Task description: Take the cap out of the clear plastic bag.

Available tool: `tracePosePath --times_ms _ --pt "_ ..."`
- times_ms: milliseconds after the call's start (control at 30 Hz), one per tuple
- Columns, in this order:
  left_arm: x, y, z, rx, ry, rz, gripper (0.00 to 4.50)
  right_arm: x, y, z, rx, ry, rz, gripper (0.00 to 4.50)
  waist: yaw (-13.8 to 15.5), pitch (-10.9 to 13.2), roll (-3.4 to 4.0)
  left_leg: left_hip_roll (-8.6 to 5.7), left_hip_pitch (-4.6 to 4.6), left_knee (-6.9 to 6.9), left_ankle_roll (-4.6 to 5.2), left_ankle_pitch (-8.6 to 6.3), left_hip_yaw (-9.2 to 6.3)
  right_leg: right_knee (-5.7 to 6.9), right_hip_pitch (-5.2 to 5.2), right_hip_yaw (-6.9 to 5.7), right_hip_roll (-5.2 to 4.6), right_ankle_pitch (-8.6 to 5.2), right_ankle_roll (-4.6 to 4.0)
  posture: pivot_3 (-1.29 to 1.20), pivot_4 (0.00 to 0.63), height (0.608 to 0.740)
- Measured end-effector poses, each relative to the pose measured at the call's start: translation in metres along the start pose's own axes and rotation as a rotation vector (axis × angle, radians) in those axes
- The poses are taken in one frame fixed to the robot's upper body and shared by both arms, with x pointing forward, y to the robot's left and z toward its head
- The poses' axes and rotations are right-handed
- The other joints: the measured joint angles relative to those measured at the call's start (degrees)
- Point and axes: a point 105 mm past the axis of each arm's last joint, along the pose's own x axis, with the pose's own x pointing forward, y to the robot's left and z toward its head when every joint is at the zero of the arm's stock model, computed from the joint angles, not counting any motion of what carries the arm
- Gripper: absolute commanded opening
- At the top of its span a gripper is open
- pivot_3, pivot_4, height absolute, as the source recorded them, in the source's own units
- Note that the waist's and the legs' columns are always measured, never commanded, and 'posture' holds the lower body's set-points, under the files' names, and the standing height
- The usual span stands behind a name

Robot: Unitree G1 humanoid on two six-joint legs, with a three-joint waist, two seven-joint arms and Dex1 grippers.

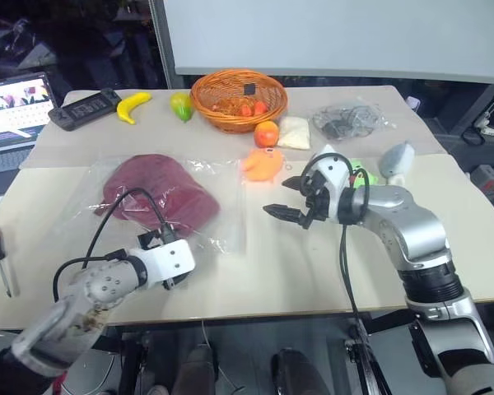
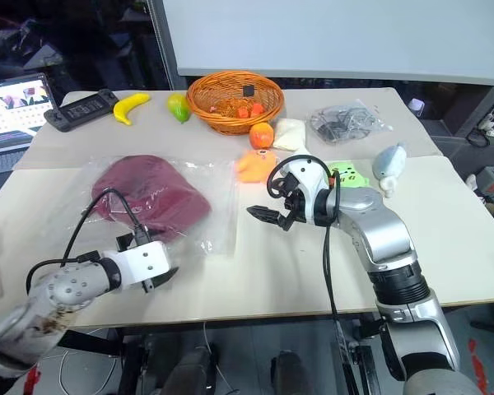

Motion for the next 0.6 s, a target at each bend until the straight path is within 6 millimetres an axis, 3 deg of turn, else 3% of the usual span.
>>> tracePosePath --times_ms 367,600 --pt "0.044 0.012 -0.013 0.061 0.123 0.319 4.49 -0.005 -0.002 -0.002 0.001 0.006 -0.032 4.50 0.6 -0.2 0.19 0.00 0.25 0.04 0.04 0.02 -0.03 0.14 0.16 0.04 0.03 0.00 0.02 0.00 0.150 0.740" --pt "0.062 0.023 -0.035 0.043 0.222 0.382 4.49 -0.009 -0.007 -0.002 0.003 0.004 -0.057 4.50 -0.7 -0.5 0.43 0.01 1.28 -0.13 0.03 0.02 -0.03 0.13 1.04 0.14 0.05 -0.28 0.34 0.00 0.150 0.740"
